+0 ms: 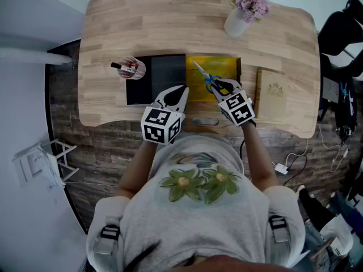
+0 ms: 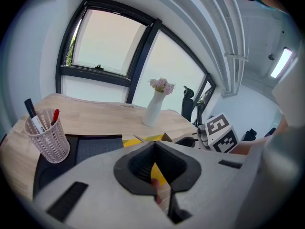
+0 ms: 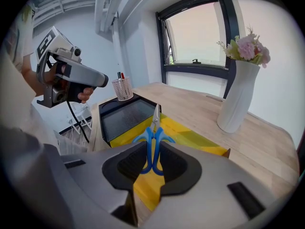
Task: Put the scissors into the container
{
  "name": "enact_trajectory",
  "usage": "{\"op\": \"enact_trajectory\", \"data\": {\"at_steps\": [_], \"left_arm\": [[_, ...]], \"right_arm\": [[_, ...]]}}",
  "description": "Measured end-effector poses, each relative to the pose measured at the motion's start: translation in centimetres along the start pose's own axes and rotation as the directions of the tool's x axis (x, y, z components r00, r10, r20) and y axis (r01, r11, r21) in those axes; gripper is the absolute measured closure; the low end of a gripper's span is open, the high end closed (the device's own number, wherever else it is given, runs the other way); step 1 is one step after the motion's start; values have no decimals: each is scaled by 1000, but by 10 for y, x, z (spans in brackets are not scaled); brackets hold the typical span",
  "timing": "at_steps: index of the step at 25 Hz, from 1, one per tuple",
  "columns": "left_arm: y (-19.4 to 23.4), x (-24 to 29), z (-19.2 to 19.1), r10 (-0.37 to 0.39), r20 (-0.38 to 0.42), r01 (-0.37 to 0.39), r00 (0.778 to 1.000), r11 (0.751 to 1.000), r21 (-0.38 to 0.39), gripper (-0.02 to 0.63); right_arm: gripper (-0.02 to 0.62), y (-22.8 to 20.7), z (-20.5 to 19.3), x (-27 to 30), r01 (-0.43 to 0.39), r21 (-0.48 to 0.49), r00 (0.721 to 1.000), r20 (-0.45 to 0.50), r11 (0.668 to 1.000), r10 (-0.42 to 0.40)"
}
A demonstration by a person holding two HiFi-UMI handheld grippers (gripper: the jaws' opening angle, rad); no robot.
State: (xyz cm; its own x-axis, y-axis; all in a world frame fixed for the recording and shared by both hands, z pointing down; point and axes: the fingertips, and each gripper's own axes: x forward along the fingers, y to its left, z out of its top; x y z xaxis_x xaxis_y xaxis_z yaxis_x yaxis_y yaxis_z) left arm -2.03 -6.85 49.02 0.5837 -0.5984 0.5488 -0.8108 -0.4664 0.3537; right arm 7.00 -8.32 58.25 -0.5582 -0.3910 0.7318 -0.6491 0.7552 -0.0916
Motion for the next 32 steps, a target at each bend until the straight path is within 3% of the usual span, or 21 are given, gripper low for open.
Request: {"op": "enact_trajectory", "data": {"at_steps": [32], "left_arm": [[4,3,-5,16,-14,-16,1000,1000,-12,600]], "right_arm": [[511,-8,-11,20,-37,-6,997,-61,999,36]]}}
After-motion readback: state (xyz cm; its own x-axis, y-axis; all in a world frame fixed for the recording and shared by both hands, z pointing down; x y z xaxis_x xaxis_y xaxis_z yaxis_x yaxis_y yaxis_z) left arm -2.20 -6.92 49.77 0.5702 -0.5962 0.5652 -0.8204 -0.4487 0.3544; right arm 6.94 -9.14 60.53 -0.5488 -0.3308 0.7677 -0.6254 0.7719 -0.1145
